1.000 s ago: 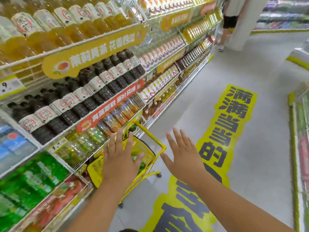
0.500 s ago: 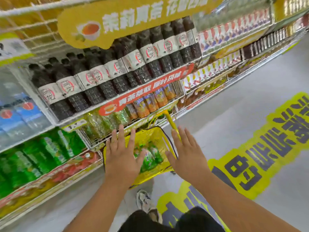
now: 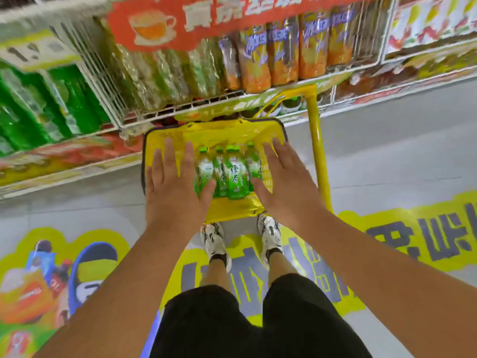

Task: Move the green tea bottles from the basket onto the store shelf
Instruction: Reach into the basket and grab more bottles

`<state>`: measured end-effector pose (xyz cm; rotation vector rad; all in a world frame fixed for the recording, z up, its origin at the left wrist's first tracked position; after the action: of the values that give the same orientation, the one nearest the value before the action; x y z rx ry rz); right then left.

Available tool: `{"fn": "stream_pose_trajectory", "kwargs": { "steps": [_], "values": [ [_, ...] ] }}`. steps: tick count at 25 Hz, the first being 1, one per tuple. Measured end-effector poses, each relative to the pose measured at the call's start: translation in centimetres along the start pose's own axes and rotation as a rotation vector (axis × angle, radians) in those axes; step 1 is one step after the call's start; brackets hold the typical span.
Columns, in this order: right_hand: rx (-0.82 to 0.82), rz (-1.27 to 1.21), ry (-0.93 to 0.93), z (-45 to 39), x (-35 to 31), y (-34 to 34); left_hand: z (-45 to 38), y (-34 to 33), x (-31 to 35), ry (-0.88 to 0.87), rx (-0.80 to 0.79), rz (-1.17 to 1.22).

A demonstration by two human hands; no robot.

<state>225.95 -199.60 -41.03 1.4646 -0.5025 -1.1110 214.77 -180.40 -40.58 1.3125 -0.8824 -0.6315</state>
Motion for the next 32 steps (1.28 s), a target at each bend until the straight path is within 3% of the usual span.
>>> {"fn": "stream_pose_trajectory", "kwargs": {
  "steps": [5, 15, 18, 23, 32],
  "values": [
    [-0.083, -0.002, 0.048, -3.6, 2.9, -10.2, -0.3, -11.1, -2.3, 0.130, -0.068, -0.009],
    [-0.251, -0.090, -0.199, -6.8, 5.7, -26.6, -2.0, -26.9, -9.3, 0.425, -0.209, 0.082],
    [-0.269, -0.115, -0.294, -7.2, 5.9, -29.2, -2.3, -29.3, -10.7, 0.478, -0.241, 0.133],
    [-0.237, -0.239, -0.486, -7.4, 5.9, -32.4, -3.1, -33.0, -12.9, 0.757, -0.210, 0.273],
    [-0.217, -0.399, -0.722, -8.2, 6.4, -33.7, -2.8, -35.4, -15.1, 0.784, -0.288, 0.309]
  ]
}}
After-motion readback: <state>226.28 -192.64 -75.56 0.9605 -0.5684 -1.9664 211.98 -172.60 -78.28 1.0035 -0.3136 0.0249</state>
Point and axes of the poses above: each hand's wrist, its own z-axis away from the middle knuckle, its own y-axis out of the back of the hand, x = y × z, the point moved 4 cm from there along -z, towards the middle knuckle, and after that the axes turned 15 degrees about x, right-handed, at the moved point
